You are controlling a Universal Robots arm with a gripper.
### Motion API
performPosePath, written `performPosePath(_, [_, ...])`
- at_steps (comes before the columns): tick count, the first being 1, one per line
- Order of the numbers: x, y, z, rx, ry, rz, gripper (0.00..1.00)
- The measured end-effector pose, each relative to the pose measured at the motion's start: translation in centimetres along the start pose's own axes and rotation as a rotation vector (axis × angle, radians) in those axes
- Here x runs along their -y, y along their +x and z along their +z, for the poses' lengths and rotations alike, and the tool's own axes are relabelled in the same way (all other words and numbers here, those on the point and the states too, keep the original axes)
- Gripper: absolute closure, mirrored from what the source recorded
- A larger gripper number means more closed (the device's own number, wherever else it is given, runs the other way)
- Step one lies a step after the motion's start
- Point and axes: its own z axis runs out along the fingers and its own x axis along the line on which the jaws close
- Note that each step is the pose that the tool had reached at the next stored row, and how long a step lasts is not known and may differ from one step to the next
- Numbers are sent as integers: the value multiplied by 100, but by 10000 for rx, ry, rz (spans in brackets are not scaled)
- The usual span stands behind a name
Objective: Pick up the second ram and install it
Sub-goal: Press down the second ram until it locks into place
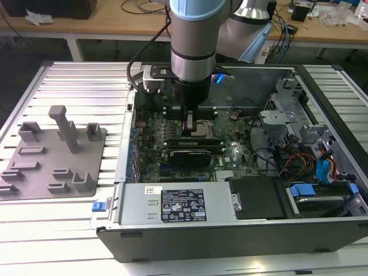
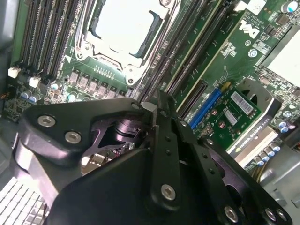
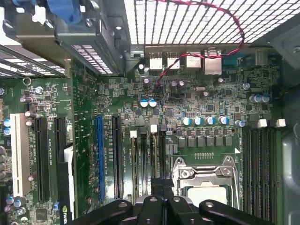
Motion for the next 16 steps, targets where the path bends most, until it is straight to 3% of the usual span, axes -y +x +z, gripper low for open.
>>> performPosePath(6, [-1, 2, 76, 0, 0, 1, 92])
performPosePath(16, [-2, 4, 134, -6, -2, 1, 92])
